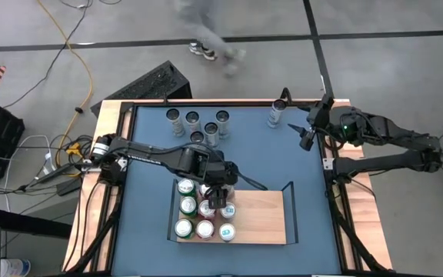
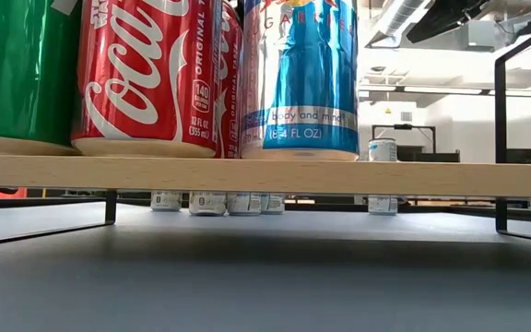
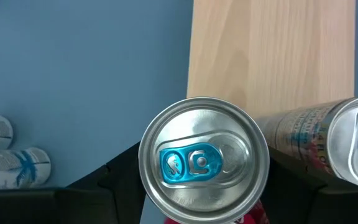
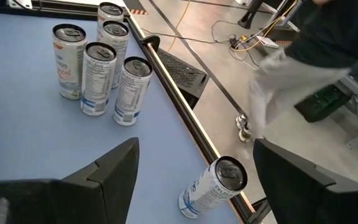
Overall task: Place canned beverage on shelf
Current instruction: Put the blue soda can on the shelf aligned with the other blue soda cans
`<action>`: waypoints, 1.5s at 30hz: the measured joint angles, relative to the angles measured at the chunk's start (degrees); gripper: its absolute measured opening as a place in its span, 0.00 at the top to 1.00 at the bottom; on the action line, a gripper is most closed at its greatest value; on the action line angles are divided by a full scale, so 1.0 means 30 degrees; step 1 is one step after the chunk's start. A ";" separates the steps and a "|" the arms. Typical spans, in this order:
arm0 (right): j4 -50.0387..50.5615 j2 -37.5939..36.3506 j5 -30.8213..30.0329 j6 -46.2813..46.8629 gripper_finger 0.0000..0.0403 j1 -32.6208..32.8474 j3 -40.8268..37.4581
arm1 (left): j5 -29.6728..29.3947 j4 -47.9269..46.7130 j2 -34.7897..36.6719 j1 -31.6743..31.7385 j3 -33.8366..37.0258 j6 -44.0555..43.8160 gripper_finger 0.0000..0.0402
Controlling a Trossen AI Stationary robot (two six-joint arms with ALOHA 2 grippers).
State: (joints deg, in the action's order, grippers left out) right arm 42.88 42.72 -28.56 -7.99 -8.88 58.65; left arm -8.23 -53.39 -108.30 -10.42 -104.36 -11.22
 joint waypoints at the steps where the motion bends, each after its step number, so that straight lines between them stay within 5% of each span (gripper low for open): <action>1: 0.0004 0.0000 0.0000 0.0000 0.24 0.0000 0.0000 | 0.0013 0.0007 -0.0102 -0.0019 0.0000 -0.0007 0.42; 45: 0.0048 0.0007 0.0015 0.0000 0.24 0.0000 0.0000 | -0.0177 0.0805 -0.0727 -0.0174 -0.0022 0.1470 0.43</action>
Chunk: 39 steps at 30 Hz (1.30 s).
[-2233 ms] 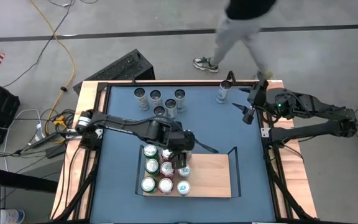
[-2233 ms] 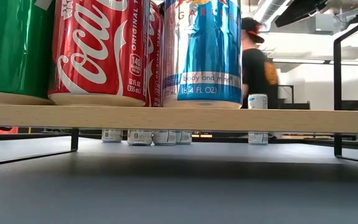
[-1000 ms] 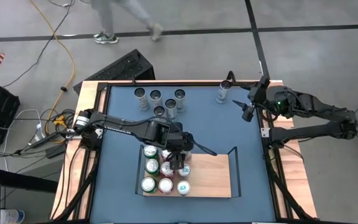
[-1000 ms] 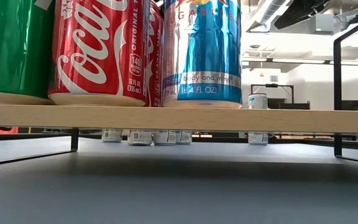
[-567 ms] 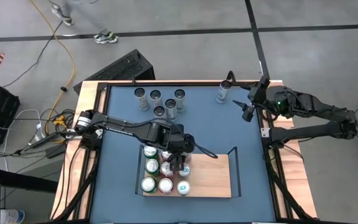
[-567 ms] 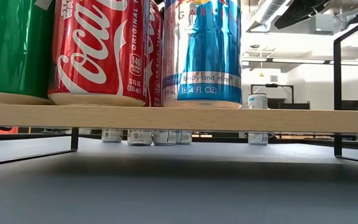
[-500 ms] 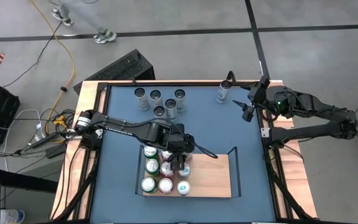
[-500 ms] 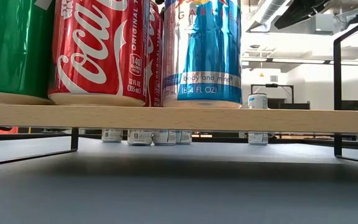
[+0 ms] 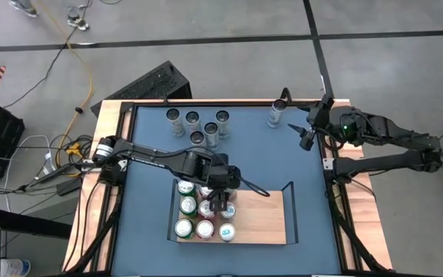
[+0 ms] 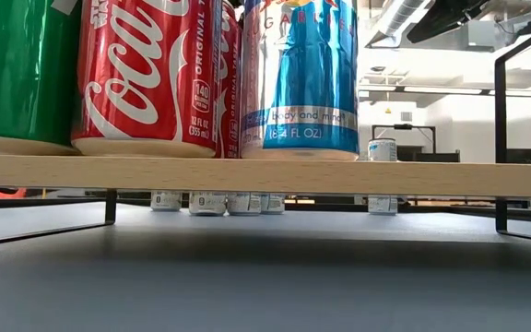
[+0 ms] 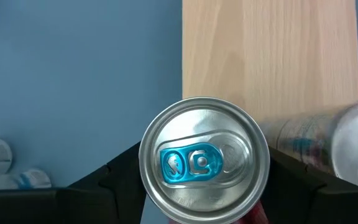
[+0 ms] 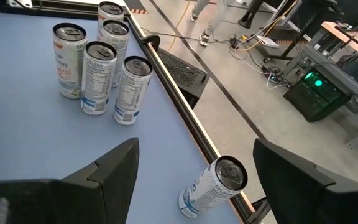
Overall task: Place canned beverage on shelf
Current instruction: Put the blue soda can on the shelf aligned with the other blue soda cans
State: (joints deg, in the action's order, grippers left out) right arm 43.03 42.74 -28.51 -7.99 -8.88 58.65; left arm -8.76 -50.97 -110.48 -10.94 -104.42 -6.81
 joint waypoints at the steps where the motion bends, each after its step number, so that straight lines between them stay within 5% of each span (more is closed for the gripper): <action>1: 0.0002 0.0000 0.0000 0.0000 0.24 0.0000 0.0000 | 0.0144 0.0088 -0.0075 0.0000 0.0000 0.0001 0.43; 30: 0.1100 0.0000 0.0036 0.0153 0.24 0.0000 0.0000 | 0.1075 -0.0047 -0.0326 -0.0007 -0.0044 -0.0362 0.40; 39: 0.1092 0.0000 0.0044 0.0153 0.24 0.0007 0.0000 | 0.1494 -0.0040 -0.0326 0.0029 -0.0080 -0.0192 0.27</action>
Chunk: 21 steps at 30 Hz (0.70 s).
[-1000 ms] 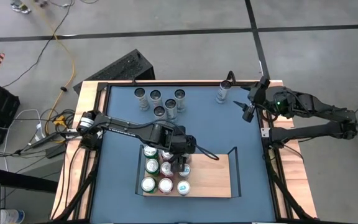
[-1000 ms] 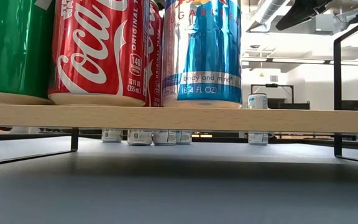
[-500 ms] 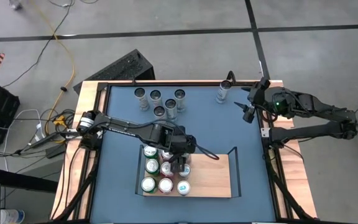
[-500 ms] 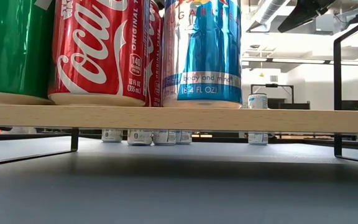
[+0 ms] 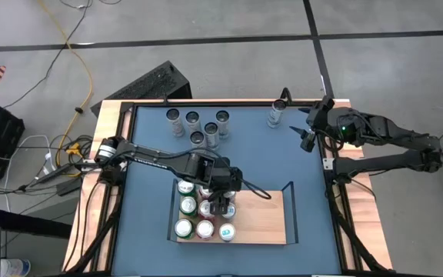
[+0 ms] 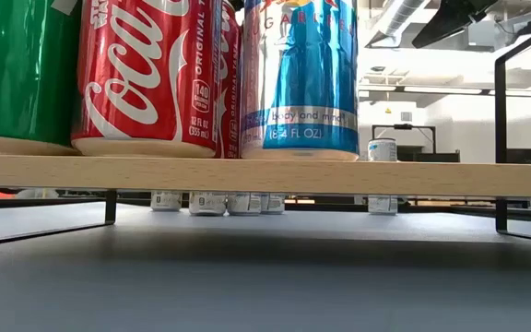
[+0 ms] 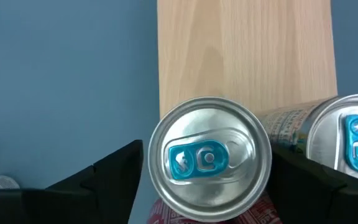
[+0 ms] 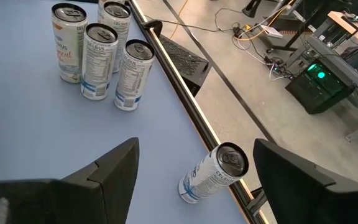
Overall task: Place canned beverage on shelf
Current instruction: Put the blue soda can on the shelf aligned with the other blue soda cans
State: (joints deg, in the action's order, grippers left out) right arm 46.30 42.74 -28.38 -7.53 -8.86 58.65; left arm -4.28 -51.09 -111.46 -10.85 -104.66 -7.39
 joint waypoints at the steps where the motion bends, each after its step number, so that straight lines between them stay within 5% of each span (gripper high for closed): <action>1: 0.0006 0.0000 0.0000 0.0000 0.24 -0.0007 0.0000 | 0.0009 -0.0007 0.0000 0.0008 0.0000 0.0040 0.26; 21: 0.0007 0.0000 0.0000 -0.0095 0.24 0.0000 0.0000 | 0.0580 -0.0154 0.0509 0.0284 0.0000 -0.0691 0.24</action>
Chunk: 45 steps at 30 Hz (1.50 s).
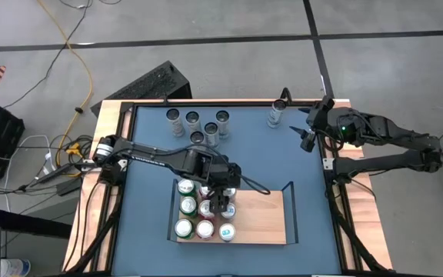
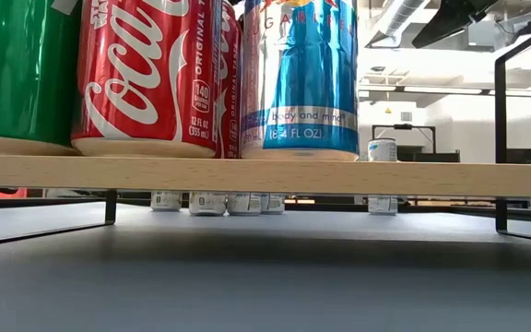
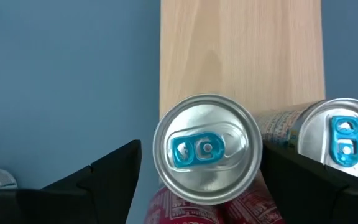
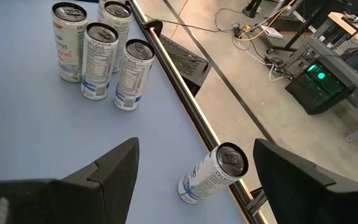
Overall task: Place canned beverage on shelf
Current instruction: Put the blue soda can on the shelf aligned with the other blue soda cans, then put the bottom right white-yellow soda can on the shelf
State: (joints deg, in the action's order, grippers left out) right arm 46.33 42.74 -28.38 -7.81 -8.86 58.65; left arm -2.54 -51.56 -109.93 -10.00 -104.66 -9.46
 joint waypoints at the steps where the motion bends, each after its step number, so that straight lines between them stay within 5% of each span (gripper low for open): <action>1: 0.0000 -0.0007 0.0000 0.0000 0.24 -0.0006 0.0000 | 0.0130 -0.0032 0.0015 0.0013 0.0006 -0.0061 0.24; 14: -0.0034 0.0001 0.0007 0.0154 0.24 -0.0007 -0.0003 | 0.0244 -0.0772 0.1052 0.0168 0.0021 -0.0986 0.24; 32: -0.5250 0.3982 0.0017 0.0963 0.24 -0.0234 -0.0007 | -0.4138 -0.3052 0.5292 0.0868 0.0022 -0.0952 0.24; 40: -0.7184 0.7169 0.2600 0.1613 0.24 -0.1647 -0.0007 | -0.4603 -0.3816 0.7708 0.3334 0.0026 0.1950 0.24; 45: -0.7767 0.8162 0.2577 0.1647 0.24 -0.1755 0.0214 | -0.2705 -0.3264 0.8616 0.6123 0.2480 0.4182 0.24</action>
State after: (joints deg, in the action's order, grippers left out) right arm 23.02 67.23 -20.65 -2.87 -14.13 59.30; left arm -10.65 -61.35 -84.08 8.37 -97.22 3.08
